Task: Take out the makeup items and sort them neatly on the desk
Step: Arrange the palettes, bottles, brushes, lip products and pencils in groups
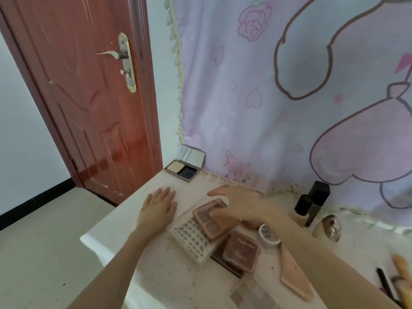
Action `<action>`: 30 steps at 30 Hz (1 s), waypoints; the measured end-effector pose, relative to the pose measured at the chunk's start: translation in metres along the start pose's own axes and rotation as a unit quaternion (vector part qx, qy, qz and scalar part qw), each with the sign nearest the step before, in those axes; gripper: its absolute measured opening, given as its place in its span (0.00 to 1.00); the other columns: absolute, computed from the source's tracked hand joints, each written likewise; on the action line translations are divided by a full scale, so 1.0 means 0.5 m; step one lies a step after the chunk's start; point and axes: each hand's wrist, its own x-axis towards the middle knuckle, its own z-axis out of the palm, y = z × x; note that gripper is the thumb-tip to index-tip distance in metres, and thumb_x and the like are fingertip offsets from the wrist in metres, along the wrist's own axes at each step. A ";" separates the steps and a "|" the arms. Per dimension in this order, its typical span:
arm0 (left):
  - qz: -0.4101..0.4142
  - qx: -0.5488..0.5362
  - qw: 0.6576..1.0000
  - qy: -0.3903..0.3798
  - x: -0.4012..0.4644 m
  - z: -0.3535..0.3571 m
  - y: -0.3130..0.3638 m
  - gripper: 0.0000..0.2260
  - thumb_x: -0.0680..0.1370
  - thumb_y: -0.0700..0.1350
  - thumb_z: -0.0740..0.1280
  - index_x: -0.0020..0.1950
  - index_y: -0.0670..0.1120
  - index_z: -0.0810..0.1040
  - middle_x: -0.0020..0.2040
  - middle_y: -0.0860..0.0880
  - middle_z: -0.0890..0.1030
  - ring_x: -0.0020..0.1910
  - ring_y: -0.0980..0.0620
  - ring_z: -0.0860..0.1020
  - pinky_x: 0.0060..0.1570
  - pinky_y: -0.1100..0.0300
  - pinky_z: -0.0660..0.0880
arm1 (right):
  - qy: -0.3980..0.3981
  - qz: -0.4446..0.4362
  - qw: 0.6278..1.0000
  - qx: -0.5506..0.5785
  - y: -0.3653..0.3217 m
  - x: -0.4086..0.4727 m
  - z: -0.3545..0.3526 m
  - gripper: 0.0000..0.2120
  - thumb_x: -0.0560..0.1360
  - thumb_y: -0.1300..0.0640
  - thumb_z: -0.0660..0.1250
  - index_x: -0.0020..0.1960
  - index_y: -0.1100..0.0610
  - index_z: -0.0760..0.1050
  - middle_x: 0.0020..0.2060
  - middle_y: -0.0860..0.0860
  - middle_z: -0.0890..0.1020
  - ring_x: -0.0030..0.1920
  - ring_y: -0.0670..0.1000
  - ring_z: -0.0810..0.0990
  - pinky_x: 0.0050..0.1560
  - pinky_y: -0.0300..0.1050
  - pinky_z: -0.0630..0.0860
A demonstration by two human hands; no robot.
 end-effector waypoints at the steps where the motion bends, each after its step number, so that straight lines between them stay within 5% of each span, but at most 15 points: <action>1: 0.007 0.030 0.999 -0.015 -0.008 0.001 -0.002 0.22 0.82 0.52 0.48 0.76 0.51 0.54 0.77 0.53 0.53 0.75 0.54 0.49 0.73 0.55 0.43 | -0.027 -0.010 0.999 -0.045 -0.001 -0.013 0.009 0.34 0.70 0.42 0.70 0.72 0.48 0.63 0.72 0.49 0.64 0.71 0.51 0.61 0.67 0.44 0.58; 8: 0.000 0.078 0.996 -0.041 -0.026 -0.002 0.005 0.22 0.82 0.52 0.44 0.76 0.52 0.49 0.77 0.54 0.48 0.76 0.54 0.44 0.73 0.53 0.41 | -0.101 -0.006 0.988 -0.120 -0.003 -0.038 0.036 0.44 0.68 0.45 0.72 0.76 0.46 0.50 0.76 0.45 0.47 0.76 0.53 0.41 0.73 0.53 0.51; 13: -0.005 0.073 0.997 -0.038 -0.024 -0.002 0.007 0.22 0.82 0.52 0.45 0.76 0.52 0.49 0.77 0.53 0.48 0.76 0.54 0.44 0.73 0.53 0.41 | -0.103 0.001 0.984 -0.147 -0.011 -0.011 0.017 0.47 0.64 0.44 0.74 0.75 0.49 0.52 0.73 0.46 0.57 0.73 0.52 0.52 0.70 0.56 0.60; 16: -0.004 0.069 0.997 -0.035 -0.025 -0.001 0.005 0.22 0.82 0.52 0.45 0.76 0.52 0.50 0.77 0.53 0.48 0.76 0.54 0.44 0.73 0.53 0.41 | -0.085 -0.006 0.986 -0.145 -0.013 -0.005 0.022 0.47 0.61 0.38 0.73 0.73 0.46 0.53 0.63 0.46 0.63 0.65 0.50 0.62 0.61 0.53 0.68; 19: -0.003 0.067 0.997 -0.029 -0.024 0.003 0.000 0.22 0.82 0.52 0.45 0.76 0.52 0.50 0.77 0.54 0.49 0.76 0.54 0.45 0.73 0.54 0.40 | -0.041 -0.010 0.990 -0.132 -0.017 -0.006 0.034 0.46 0.62 0.33 0.68 0.73 0.45 0.51 0.61 0.47 0.63 0.62 0.49 0.62 0.53 0.47 0.65; 22: -0.004 0.056 0.998 -0.026 -0.024 0.004 -0.001 0.22 0.82 0.52 0.47 0.76 0.52 0.52 0.77 0.54 0.50 0.76 0.55 0.46 0.73 0.54 0.41 | 0.024 -0.002 0.999 -0.037 -0.024 -0.014 0.030 0.44 0.63 0.30 0.65 0.73 0.45 0.54 0.60 0.47 0.63 0.60 0.49 0.63 0.58 0.48 0.67; 26: -0.060 -0.105 0.993 0.014 -0.019 -0.020 0.000 0.23 0.80 0.48 0.56 0.75 0.51 0.57 0.74 0.50 0.63 0.73 0.50 0.59 0.72 0.53 0.51 | 0.117 0.009 0.986 0.121 -0.033 -0.034 0.024 0.38 0.65 0.31 0.64 0.71 0.44 0.61 0.60 0.45 0.68 0.61 0.47 0.68 0.57 0.42 0.66; 30: -0.083 -0.375 0.923 -0.012 -0.026 -0.074 0.035 0.23 0.80 0.49 0.59 0.74 0.51 0.58 0.71 0.49 0.65 0.69 0.50 0.64 0.67 0.55 0.62 | 0.159 0.016 0.971 0.176 -0.037 -0.048 0.016 0.36 0.67 0.32 0.65 0.70 0.43 0.62 0.57 0.42 0.72 0.54 0.40 0.72 0.48 0.33 0.67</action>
